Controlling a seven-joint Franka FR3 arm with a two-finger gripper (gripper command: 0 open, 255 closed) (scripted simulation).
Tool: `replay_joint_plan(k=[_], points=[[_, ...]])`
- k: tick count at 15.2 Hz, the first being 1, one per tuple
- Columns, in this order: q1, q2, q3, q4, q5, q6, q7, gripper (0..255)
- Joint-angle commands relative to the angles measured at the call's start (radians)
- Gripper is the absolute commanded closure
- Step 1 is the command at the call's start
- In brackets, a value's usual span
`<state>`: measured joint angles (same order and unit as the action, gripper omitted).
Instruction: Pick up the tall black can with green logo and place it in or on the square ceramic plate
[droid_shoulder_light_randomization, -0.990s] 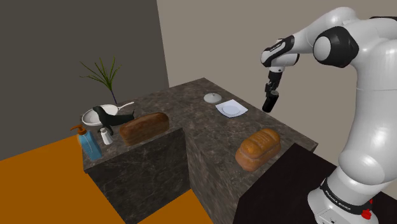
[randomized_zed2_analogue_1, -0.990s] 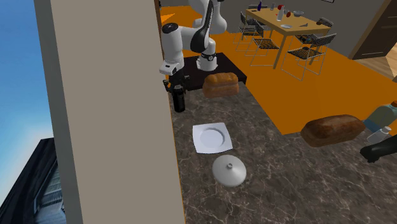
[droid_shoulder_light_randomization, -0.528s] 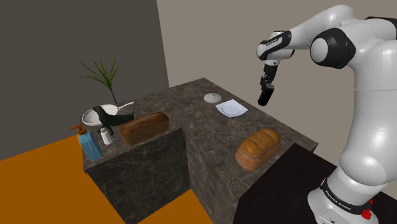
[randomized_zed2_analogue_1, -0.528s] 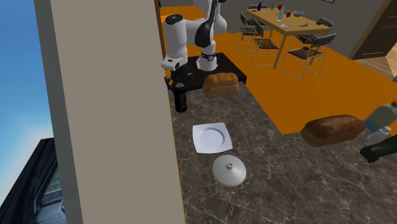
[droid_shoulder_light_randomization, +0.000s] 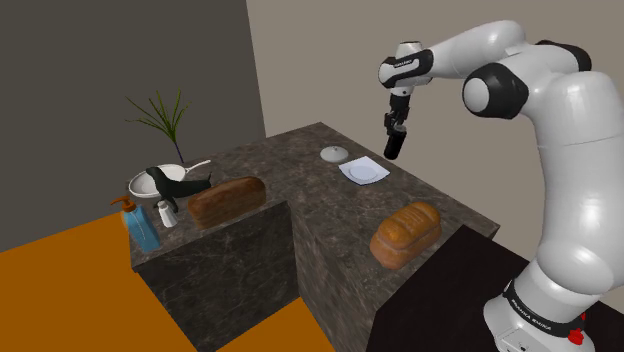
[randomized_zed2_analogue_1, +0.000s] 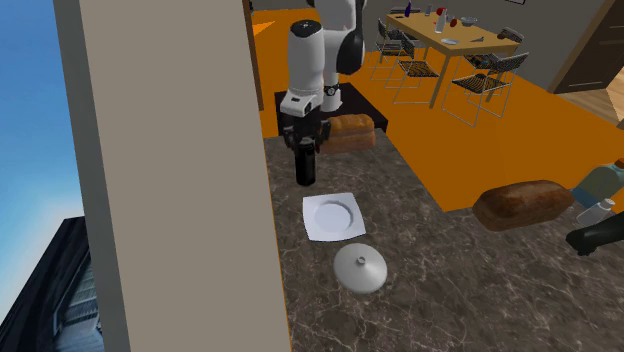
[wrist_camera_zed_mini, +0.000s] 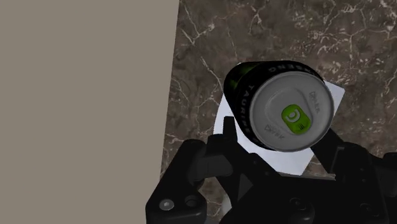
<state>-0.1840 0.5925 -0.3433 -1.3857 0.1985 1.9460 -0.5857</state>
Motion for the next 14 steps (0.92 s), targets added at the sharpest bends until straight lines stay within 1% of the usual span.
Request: replay_joint_plan(k=[1, 4, 6, 7, 14], points=[[0.013, 0.041, 0.010, 0.091, 0.002, -0.048, 0.039, 255], [0.019, 0.133, 0.028, 0.268, 0.010, -0.130, 0.091, 255], [0.015, 0.215, 0.040, 0.425, 0.017, -0.203, 0.128, 255], [0.002, 0.314, 0.053, 0.613, 0.025, -0.288, 0.162, 255], [0.020, 0.296, 0.053, 0.485, 0.025, -0.181, 0.152, 255]])
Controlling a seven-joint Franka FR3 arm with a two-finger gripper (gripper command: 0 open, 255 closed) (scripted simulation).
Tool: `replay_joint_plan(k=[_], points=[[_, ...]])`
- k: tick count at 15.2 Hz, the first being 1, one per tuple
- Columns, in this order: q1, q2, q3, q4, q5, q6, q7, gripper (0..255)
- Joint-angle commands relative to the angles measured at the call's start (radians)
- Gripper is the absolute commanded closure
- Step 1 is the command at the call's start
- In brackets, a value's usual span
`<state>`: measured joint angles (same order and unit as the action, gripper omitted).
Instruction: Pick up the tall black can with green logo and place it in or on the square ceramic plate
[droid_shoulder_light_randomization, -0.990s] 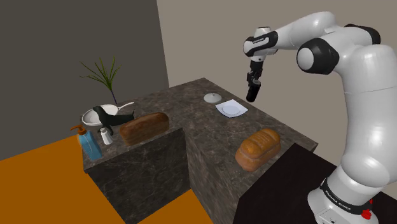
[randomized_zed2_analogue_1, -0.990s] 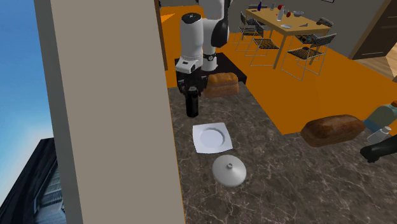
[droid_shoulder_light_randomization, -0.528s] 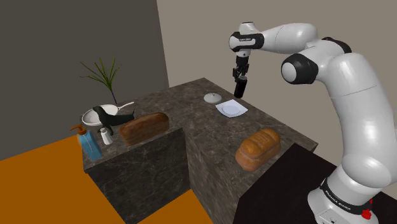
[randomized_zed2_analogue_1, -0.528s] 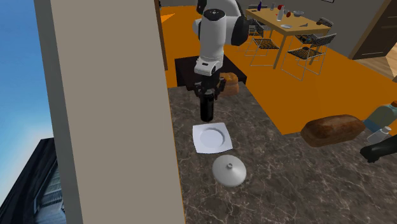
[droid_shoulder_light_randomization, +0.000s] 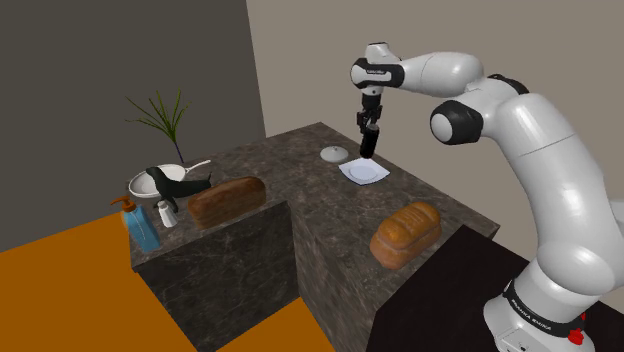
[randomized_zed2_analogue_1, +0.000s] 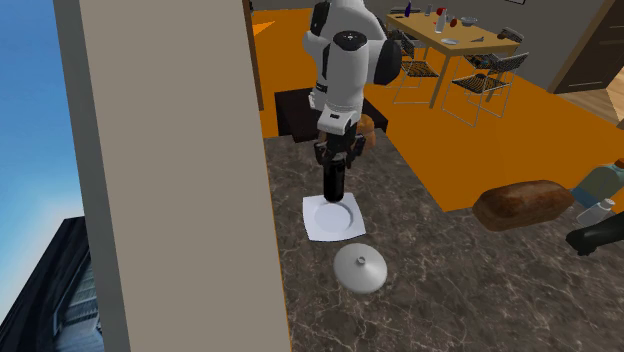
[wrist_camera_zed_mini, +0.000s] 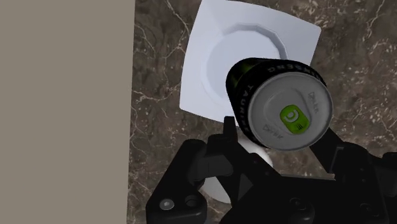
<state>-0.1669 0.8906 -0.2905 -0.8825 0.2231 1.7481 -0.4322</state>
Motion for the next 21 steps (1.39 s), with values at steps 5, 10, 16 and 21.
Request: replay_joint_plan(k=[5, 10, 16, 21], points=[[0.010, 0.004, 0.001, -0.078, 0.004, 0.081, -0.006, 255], [0.015, 0.018, 0.004, -0.120, 0.008, 0.137, -0.011, 255], [0.017, 0.044, 0.009, -0.156, 0.014, 0.198, -0.016, 255], [0.017, 0.045, 0.009, -0.156, 0.014, 0.199, -0.016, 255]])
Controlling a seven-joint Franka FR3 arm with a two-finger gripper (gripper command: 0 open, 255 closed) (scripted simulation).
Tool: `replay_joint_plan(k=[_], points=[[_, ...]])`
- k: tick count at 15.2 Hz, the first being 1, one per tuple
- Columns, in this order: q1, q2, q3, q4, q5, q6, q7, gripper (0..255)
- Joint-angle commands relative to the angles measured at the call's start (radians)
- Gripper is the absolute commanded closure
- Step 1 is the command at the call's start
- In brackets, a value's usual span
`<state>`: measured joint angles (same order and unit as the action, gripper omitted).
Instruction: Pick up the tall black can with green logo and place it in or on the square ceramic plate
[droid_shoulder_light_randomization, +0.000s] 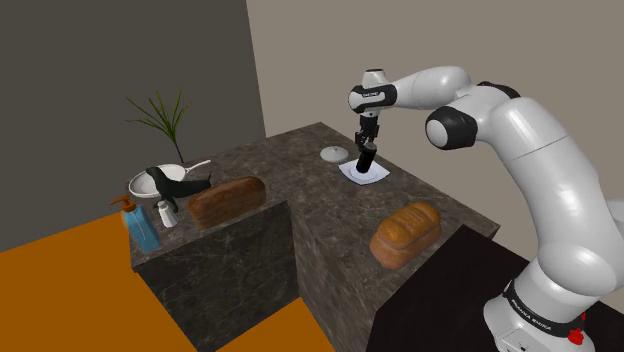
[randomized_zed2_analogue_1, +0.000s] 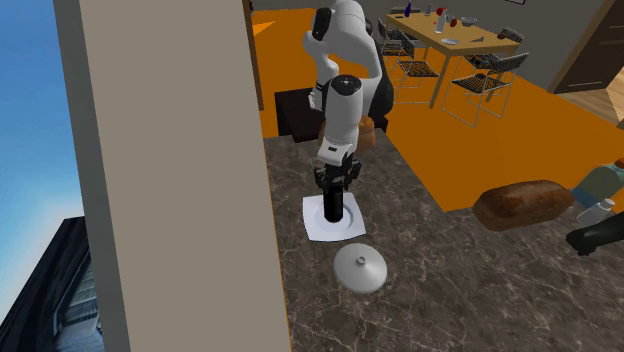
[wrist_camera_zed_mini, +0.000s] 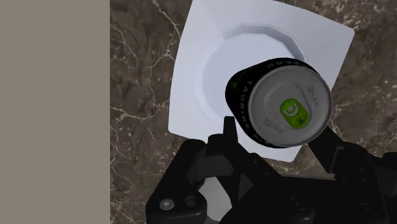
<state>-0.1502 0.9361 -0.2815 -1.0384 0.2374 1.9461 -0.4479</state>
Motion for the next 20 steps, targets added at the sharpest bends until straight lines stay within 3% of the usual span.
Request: replay_joint_plan(k=[1, 3, 4, 9, 13, 20], points=[[0.000, 0.000, 0.000, 0.000, 0.000, 0.001, 0.000, 255], [0.000, 0.000, 0.000, 0.000, 0.000, 0.001, 0.000, 255], [0.000, 0.000, 0.000, 0.000, 0.000, 0.001, 0.000, 0], [0.000, 0.000, 0.000, 0.000, 0.000, 0.001, 0.000, 0], [-0.004, -0.039, -0.007, 0.061, -0.009, -0.098, 0.008, 0], [-0.004, -0.039, -0.007, 0.061, -0.009, -0.098, 0.008, 0]])
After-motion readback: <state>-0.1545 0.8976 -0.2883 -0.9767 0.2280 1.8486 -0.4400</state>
